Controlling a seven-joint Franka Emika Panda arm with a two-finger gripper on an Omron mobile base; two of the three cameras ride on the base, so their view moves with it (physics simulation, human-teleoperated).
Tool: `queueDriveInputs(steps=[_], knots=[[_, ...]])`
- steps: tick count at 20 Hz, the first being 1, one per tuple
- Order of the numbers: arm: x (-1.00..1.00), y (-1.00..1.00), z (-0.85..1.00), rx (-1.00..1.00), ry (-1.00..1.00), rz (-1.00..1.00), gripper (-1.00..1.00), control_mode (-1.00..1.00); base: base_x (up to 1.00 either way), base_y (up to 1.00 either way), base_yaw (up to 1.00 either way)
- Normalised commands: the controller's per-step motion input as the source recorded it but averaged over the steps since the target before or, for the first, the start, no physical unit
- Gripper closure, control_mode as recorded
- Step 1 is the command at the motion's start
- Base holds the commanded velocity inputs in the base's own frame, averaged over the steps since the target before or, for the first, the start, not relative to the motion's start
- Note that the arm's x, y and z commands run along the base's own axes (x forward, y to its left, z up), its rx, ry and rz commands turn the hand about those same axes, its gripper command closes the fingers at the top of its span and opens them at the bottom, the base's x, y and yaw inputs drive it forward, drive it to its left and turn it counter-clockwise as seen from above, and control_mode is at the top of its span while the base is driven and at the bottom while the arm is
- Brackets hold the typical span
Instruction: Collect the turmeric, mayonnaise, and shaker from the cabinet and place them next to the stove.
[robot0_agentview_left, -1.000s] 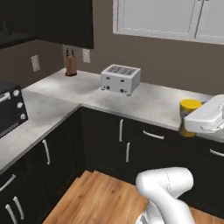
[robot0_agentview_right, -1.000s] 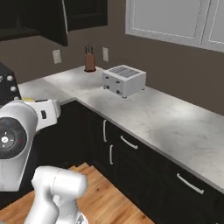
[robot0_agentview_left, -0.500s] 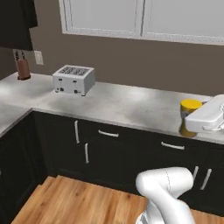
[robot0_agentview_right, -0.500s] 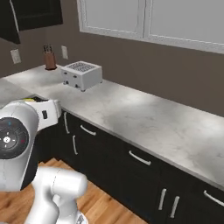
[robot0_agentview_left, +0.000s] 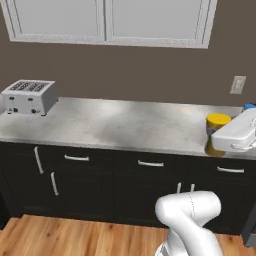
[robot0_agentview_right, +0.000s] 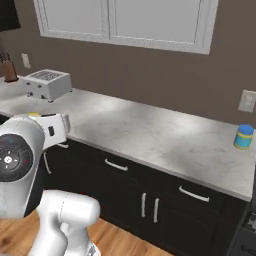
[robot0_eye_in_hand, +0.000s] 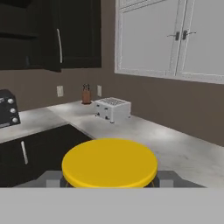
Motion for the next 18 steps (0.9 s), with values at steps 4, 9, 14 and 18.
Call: queueDriveInputs(steps=[4,9,14,18], knots=[[0.0,0.0,0.0,0.0,0.0,0.0,1.0,1.0,0.0,-0.67,-0.32],[0.0,0.0,0.0,0.0,0.0,0.0,1.0,1.0,0.03,-0.74,-0.24],[0.0,0.0,0.0,0.0,0.0,0.0,1.0,1.0,0.1,-0.78,-0.17],[0.0,0.0,0.0,0.0,0.0,0.0,1.0,1.0,0.18,-0.69,-0.15]])
